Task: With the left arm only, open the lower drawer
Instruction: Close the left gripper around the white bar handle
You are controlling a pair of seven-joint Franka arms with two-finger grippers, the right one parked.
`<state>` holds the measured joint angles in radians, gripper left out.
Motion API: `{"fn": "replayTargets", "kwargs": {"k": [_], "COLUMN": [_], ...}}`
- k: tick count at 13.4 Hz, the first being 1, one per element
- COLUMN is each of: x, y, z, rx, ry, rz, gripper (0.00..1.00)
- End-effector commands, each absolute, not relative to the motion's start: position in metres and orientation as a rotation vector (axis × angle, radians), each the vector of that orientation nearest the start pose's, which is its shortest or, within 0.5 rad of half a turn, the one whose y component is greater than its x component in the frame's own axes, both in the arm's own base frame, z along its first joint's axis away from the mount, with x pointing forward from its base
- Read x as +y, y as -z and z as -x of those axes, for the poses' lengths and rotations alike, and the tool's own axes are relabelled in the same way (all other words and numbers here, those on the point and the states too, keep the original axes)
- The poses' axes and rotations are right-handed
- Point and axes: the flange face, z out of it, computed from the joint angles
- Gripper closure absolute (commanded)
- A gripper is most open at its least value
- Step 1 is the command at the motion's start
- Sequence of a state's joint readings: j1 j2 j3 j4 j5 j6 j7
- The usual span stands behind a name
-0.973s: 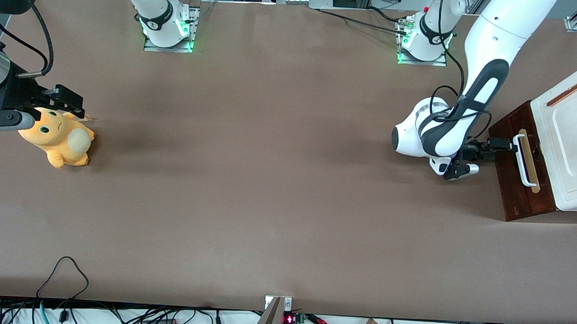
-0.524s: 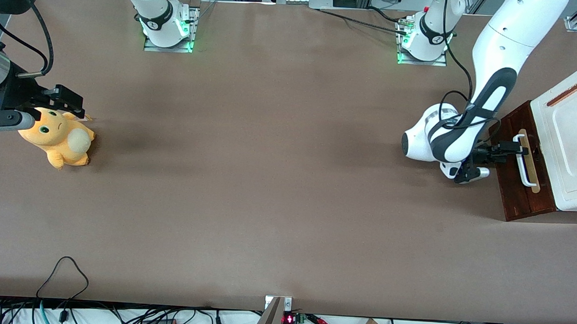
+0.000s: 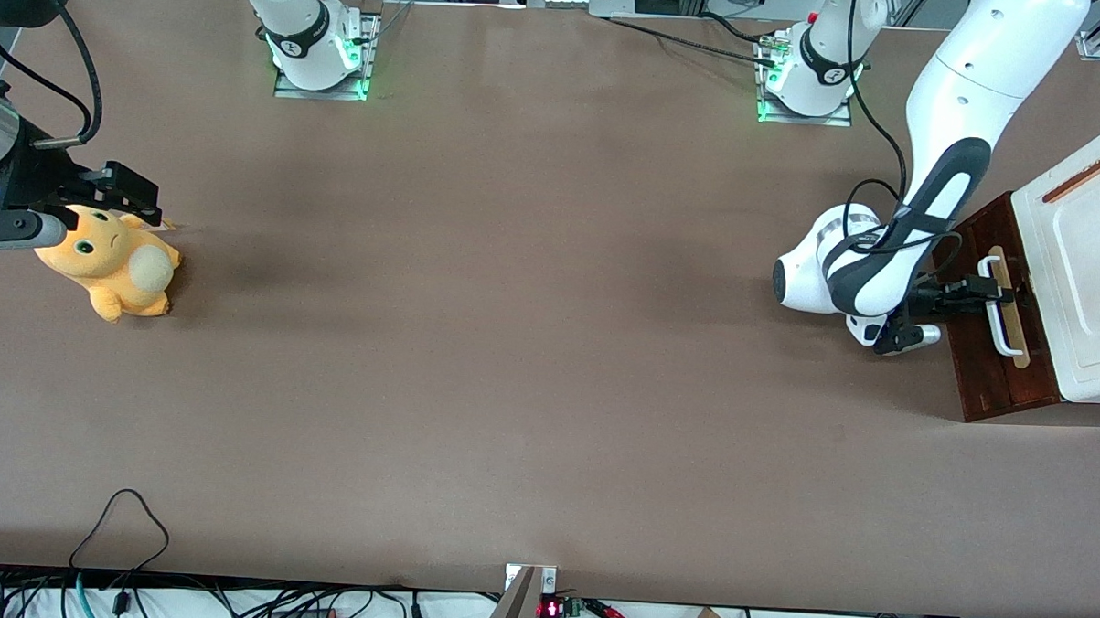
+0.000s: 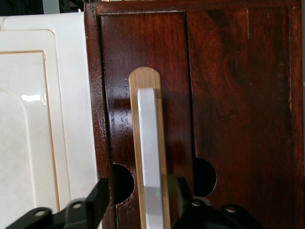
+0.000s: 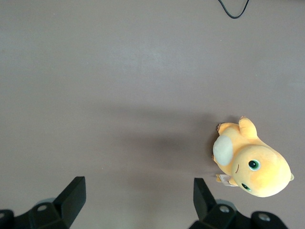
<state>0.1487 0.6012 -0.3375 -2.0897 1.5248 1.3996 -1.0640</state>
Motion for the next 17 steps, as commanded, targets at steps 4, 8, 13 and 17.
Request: {"fn": "replayTargets", "kwargs": {"k": [4,8,13,17], "x": [0.033,0.038,0.041,0.041], "y": [-0.163,-0.161,-0.157,-0.156], "z": [-0.532,-0.533,-0.533,-0.533], "rx": [0.052,0.06,0.069,0.071], "ry": [-0.005,-0.005,-0.012,-0.012], "rz": [1.607,1.608,1.607,1.605], "gripper": [0.5,0.57,0.62,0.7]}}
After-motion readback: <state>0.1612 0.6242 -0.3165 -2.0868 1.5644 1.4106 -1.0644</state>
